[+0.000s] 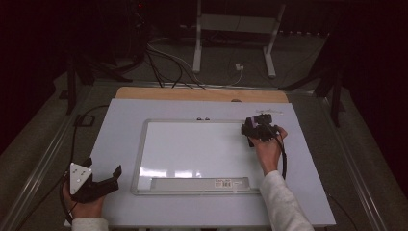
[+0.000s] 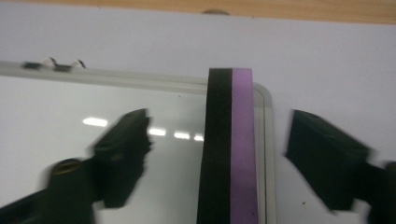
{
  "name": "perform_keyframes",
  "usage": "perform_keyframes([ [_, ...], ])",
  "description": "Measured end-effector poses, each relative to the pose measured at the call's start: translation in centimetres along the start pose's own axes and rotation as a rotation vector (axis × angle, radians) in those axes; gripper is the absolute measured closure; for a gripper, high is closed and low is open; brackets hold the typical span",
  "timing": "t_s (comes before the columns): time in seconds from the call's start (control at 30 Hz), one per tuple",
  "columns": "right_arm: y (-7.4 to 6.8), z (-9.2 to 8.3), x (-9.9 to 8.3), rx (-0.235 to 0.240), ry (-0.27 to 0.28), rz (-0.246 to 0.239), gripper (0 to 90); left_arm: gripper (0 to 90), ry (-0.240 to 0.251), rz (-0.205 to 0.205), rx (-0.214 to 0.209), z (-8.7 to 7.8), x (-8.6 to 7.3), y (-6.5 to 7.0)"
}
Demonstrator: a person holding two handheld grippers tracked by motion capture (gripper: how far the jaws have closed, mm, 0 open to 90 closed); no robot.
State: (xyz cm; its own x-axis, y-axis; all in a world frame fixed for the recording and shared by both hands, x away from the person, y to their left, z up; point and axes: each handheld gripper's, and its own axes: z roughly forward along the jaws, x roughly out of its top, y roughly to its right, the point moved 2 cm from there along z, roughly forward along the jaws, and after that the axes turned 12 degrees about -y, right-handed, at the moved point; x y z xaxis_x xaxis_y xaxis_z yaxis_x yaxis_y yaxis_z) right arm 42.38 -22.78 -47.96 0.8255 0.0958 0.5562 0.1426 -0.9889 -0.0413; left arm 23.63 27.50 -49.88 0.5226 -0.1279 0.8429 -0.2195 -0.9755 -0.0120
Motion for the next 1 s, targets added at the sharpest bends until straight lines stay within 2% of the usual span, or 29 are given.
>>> perform_keyframes([
  [0.07,0.0,-0.8,-0.2,0.013,0.039,-0.002,14.2,0.5,0.0,0.0,0.0,0.0,0.0,0.0],
  [0.2,0.0,-2.6,-0.9,0.074,0.084,-0.036,6.7,0.5,0.001,-0.001,-0.001,0.0,0.0,0.0],
  [0.27,0.1,-3.3,-1.5,0.107,0.102,-0.058,2.6,0.5,0.001,-0.001,-0.002,0.1,0.0,0.1],
  [0.33,0.2,-3.9,-2.2,0.109,0.118,-0.099,0.3,0.5,0.003,0.001,-0.004,0.1,0.0,0.1],
  [0.47,1.0,-5.2,-3.7,0.145,0.17,-0.142,0.0,0.5,0.007,0.002,-0.007,-0.1,0.1,0.1],
  [0.57,1.6,-6.1,-4.9,0.152,0.223,-0.169,0.0,0.5,0.009,-0.002,-0.011,-0.1,0.1,0.1],
  [0.73,2.7,-6.7,-7.3,0.179,0.295,-0.228,0.0,0.5,0.015,-0.001,-0.018,-0.3,0.2,0.1],
  [0.8,3.2,-6.8,-8.3,0.202,0.322,-0.229,0.0,0.5,0.02,-0.003,-0.029,-0.4,0.3,0.1],
  [1.0,4.1,-7.4,-11.1,0.223,0.351,-0.238,0.0,0.5,0.023,-0.001,-0.064,-0.7,0.6,0.3],
])
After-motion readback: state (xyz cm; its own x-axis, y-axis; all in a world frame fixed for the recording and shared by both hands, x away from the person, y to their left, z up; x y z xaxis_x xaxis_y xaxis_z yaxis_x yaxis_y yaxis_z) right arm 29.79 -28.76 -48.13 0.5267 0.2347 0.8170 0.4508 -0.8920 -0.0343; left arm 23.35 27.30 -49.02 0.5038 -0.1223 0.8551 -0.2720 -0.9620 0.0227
